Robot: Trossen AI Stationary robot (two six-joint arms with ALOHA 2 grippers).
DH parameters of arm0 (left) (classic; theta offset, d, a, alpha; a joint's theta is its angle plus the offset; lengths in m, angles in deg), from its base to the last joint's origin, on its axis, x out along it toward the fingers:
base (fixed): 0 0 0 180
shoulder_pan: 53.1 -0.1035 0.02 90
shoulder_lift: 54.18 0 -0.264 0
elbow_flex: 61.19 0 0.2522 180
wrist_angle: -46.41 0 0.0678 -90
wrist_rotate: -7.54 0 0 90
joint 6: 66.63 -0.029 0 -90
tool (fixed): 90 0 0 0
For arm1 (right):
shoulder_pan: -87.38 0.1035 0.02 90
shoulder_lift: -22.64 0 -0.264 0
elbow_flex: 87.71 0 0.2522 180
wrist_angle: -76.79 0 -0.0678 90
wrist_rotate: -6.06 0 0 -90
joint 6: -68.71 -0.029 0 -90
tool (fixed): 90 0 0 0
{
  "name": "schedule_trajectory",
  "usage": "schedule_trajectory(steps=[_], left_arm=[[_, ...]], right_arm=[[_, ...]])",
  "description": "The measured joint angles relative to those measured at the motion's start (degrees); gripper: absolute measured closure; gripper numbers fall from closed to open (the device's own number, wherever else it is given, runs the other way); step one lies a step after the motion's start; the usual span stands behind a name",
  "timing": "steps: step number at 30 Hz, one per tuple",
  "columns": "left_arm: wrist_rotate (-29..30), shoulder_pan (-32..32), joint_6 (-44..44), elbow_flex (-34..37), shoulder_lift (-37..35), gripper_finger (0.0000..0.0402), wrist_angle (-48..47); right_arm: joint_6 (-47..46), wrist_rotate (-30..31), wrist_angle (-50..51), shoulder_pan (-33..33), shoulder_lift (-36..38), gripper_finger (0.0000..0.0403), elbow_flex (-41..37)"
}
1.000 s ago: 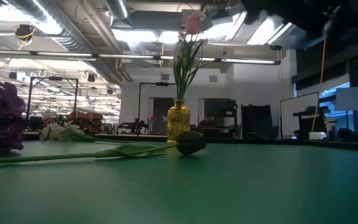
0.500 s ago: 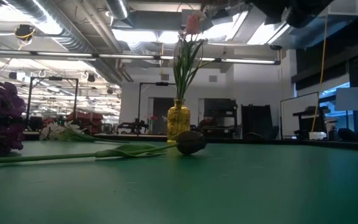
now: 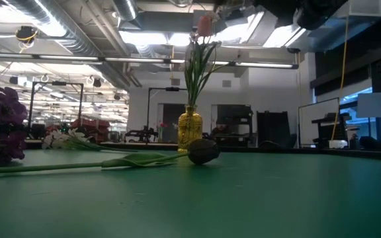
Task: Sort flowers into vase by color
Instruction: Adjust the transparent vase to an upright position
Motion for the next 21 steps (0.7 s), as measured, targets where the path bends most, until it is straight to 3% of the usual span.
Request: schedule_trajectory(steps=[21], left_arm=[[-2.83, -1.14, 1.09, 0.02, 1.11, 0.0228, 1.93]], right_arm=[[-1.61, -1.29, 1.63, 0.35, 0.05, 0.0146, 0.01]])
